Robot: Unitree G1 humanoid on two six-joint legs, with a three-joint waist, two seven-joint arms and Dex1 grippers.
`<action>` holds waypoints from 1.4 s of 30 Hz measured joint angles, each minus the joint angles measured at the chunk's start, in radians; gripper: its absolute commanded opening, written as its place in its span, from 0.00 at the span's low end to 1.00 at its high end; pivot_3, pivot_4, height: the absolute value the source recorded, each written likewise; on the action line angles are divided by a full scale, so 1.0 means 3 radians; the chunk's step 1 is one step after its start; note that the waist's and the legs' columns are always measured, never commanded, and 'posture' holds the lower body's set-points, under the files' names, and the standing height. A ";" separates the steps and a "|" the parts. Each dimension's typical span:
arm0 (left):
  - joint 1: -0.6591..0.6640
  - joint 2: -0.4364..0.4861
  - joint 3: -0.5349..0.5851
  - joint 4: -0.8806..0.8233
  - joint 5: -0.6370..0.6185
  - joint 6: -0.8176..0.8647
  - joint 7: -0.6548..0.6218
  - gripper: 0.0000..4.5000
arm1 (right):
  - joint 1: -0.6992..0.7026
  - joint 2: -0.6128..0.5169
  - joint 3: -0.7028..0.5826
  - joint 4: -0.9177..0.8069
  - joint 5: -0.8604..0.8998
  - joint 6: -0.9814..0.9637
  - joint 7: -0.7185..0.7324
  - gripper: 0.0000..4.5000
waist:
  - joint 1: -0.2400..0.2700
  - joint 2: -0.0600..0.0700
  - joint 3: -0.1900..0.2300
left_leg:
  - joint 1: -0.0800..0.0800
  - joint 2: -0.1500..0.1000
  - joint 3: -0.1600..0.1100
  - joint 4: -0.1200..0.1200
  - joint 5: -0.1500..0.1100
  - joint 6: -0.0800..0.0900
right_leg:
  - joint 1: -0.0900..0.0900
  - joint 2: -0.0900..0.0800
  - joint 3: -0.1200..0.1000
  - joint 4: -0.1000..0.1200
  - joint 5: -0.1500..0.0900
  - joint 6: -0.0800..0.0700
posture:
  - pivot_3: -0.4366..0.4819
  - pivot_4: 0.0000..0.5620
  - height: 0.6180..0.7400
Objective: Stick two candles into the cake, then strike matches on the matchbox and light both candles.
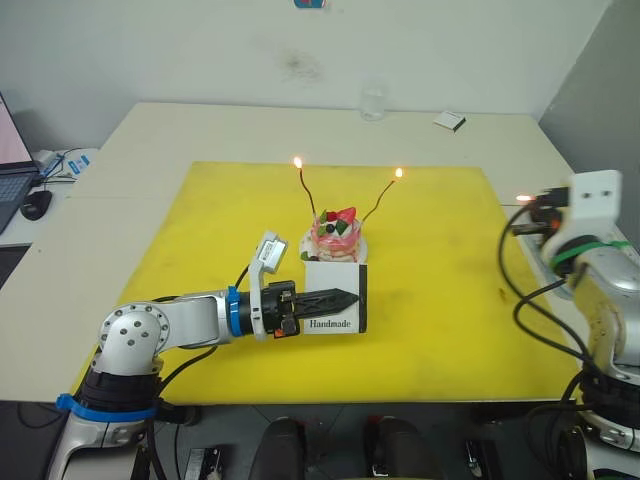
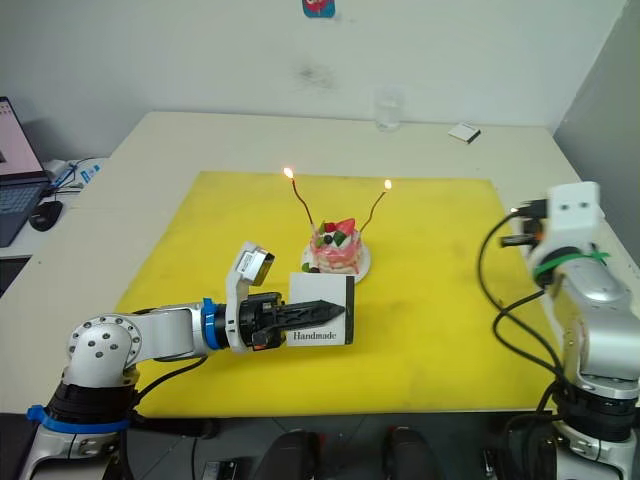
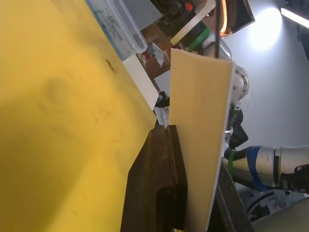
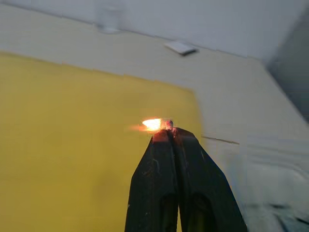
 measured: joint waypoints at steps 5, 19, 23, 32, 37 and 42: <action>0.0001 -0.0084 -0.0015 -0.0001 0.0006 -0.0036 0.0001 0.00 | 0.0059 -0.0224 -0.0176 0.0698 -0.0142 -0.0214 -0.0144 0.01 | -0.0027 0.0001 -0.0001 | 0.0001 0.0001 0.0004 0.0000 -0.0001 0.0001 | -0.0001 0.0002 0.0006 0.0000 0.0000 0.0000 | 0.48 0.27 1.00; 0.0153 -0.0187 -0.0017 -0.0127 -0.0017 -0.0059 0.0087 0.00 | -0.0161 -0.0342 -0.0140 0.1749 -0.0082 -0.0974 -0.0017 0.47 | -0.0035 0.0008 -0.0003 | 0.0001 0.0001 0.0002 -0.0005 0.0000 0.0001 | -0.0001 0.0006 0.0006 -0.0001 0.0000 0.0001 | 0.48 0.27 1.00; 0.0167 -0.0186 -0.0017 -0.0135 -0.0026 -0.0072 0.0112 0.00 | -0.0112 -0.0410 -0.0147 0.1706 -0.0084 -0.1052 -0.0020 0.80 | -0.0030 0.0008 -0.0003 | 0.0002 0.0003 0.0000 -0.0005 0.0000 0.0001 | -0.0001 0.0006 0.0005 -0.0001 0.0000 0.0001 | 0.48 0.27 1.00; 0.0194 -0.0104 -0.0016 -0.0144 -0.0073 -0.0106 0.0146 0.00 | 0.0042 -0.0425 -0.0075 0.1167 0.0019 -0.1100 0.0147 1.00 | -0.0037 0.0009 -0.0004 | 0.0004 0.0004 0.0001 -0.0005 0.0000 0.0001 | -0.0001 0.0007 0.0006 0.0001 0.0000 0.0001 | 0.48 0.27 1.00; 0.0198 0.0033 -0.0017 -0.0145 -0.0074 -0.0068 0.0150 0.00 | 0.0096 -0.0569 0.0316 0.0492 0.0449 -0.1199 0.0977 1.00 | -0.0034 0.0010 -0.0003 | 0.0004 0.0006 -0.0003 -0.0009 0.0000 0.0001 | -0.0001 0.0009 0.0001 -0.0001 -0.0001 0.0001 | 0.48 0.27 1.00; 0.0318 0.0211 -0.0021 -0.0141 -0.0090 -0.0018 0.0272 0.00 | 0.0380 -0.0914 0.0628 -0.0359 0.1547 -0.0889 0.2249 1.00 | -0.0017 0.0010 -0.0003 | 0.0001 0.0005 -0.0007 -0.0012 -0.0001 0.0001 | 0.0000 0.0004 -0.0002 -0.0006 -0.0005 0.0002 | 0.48 0.27 1.00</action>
